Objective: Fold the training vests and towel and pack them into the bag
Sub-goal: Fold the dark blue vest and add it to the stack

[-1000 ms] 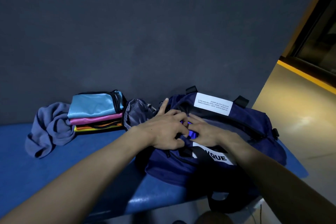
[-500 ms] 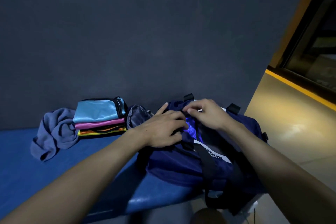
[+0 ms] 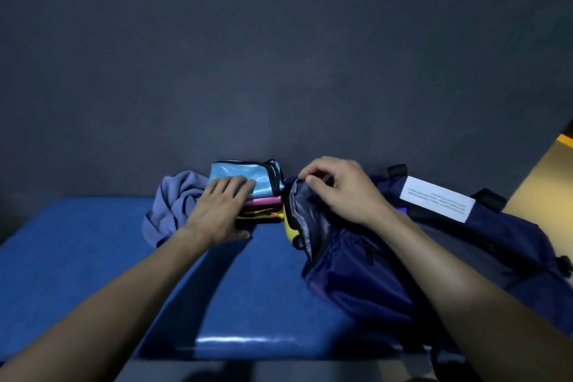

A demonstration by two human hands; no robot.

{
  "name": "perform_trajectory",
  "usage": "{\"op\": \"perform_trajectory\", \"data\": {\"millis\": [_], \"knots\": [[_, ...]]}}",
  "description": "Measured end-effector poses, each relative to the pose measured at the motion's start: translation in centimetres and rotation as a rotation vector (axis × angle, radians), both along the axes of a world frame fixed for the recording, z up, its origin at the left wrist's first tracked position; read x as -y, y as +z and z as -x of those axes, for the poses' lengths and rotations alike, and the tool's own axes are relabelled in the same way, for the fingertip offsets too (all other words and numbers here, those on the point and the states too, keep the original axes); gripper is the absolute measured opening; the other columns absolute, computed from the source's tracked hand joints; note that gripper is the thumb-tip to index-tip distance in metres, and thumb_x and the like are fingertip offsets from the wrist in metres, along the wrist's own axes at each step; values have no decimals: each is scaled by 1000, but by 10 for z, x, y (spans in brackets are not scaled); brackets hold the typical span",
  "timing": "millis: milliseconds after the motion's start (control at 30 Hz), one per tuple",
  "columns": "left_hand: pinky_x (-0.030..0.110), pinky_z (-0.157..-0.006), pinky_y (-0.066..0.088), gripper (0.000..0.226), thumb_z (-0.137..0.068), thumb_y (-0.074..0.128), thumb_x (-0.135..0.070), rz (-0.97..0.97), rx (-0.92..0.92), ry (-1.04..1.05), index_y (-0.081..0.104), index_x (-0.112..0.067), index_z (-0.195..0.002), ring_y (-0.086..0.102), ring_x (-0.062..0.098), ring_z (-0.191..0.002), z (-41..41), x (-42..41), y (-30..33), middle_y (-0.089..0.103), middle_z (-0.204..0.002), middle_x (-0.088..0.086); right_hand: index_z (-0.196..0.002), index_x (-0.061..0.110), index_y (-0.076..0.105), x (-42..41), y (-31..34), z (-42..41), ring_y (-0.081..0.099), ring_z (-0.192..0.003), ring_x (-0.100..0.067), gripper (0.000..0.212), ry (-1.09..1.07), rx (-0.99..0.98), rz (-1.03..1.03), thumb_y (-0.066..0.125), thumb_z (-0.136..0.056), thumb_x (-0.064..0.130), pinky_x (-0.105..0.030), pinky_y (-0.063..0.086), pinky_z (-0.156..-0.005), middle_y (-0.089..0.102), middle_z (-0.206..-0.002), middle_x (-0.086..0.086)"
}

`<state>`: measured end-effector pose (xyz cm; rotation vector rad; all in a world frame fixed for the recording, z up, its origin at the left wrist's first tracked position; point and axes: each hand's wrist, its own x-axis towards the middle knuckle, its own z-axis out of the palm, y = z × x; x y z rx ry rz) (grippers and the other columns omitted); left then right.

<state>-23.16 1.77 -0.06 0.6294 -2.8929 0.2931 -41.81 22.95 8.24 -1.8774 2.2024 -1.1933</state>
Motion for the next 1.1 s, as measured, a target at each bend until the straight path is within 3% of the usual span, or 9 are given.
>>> {"op": "perform_trajectory", "data": {"millis": [100, 267, 500, 700, 867, 1033, 1100], "knots": [[45, -105, 41, 121, -54, 87, -63, 162, 28, 3, 35, -13, -151, 50, 32, -120, 7, 9, -12, 47, -140, 7, -99, 21, 76, 5, -7, -1, 63, -85, -2, 14, -1, -20, -13, 64, -96, 13, -19, 47, -79, 71, -96, 11], [46, -103, 37, 109, -76, 78, -58, 325, 136, 34, 21, -8, -155, 45, 31, -118, 16, 11, -17, 42, -140, 9, -99, 20, 77, 6, -11, -1, 61, -82, 2, 13, -32, -23, -22, 65, -96, 14, -15, 44, -77, 71, -95, 10], [49, -90, 41, 78, -78, 66, -26, 327, 179, 33, 34, 0, -144, 49, 36, -101, 19, 14, -28, 50, -122, 15, -100, 22, 76, 10, -16, -1, 64, -84, -4, 13, -42, -38, -44, 65, -96, 16, -13, 41, -70, 71, -95, 12], [50, -97, 38, 96, -71, 69, -19, 375, 206, 49, 20, -3, -152, 44, 36, -110, 31, 10, -27, 42, -132, 16, -98, 23, 75, 10, -17, 1, 65, -84, -7, 14, -41, -38, -49, 65, -96, 15, -15, 43, -69, 71, -95, 12], [48, -93, 39, 89, -68, 72, -14, 325, 100, 72, 31, -12, -147, 46, 33, -104, 29, 16, -29, 47, -124, 9, -98, 24, 75, 9, -20, 0, 65, -83, -8, 14, -40, -35, -61, 65, -95, 15, -19, 46, -69, 70, -93, 13], [44, -75, 43, 79, -60, 79, -28, 266, -15, 10, 45, -14, -130, 52, 30, -86, 30, 23, -8, 57, -98, 3, -98, 21, 75, 4, -12, -3, 64, -87, -3, 15, -72, -15, 10, 63, -95, 12, -10, 41, -71, 69, -93, 16], [43, -71, 45, 77, -58, 83, -35, 233, -65, 25, 50, -13, -124, 55, 30, -82, 25, 19, 11, 61, -93, 3, -96, 22, 74, -3, -8, -12, 65, -84, -5, 17, -82, 36, 47, 64, -94, 10, -16, 46, -71, 71, -90, 14]]}}
